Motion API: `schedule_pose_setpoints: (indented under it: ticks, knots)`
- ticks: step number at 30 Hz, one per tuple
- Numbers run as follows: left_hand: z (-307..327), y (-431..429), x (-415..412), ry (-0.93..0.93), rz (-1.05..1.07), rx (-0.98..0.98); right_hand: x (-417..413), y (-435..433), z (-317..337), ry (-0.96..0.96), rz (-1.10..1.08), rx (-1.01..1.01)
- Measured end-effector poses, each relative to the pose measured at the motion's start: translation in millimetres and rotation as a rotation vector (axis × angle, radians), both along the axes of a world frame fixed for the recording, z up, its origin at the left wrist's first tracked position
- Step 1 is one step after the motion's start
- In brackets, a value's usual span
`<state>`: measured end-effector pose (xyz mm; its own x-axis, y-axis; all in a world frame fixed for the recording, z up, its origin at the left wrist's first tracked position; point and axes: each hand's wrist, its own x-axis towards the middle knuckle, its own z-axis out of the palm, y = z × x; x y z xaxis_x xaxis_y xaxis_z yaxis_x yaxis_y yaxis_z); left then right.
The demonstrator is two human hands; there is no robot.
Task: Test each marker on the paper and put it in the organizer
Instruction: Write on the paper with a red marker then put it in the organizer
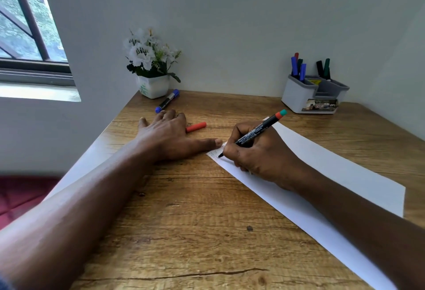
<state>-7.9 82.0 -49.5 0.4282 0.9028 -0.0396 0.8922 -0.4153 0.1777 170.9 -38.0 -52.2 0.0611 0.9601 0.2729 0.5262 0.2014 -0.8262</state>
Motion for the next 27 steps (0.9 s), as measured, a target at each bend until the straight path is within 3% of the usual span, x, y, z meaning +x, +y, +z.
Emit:
schedule_pose_setpoints:
  ticks: [27]
  knots:
    - [-2.5, 2.8, -0.5, -0.016, -0.002, 0.013, -2.4, 0.0, -1.4, -0.04, -0.122, 0.051]
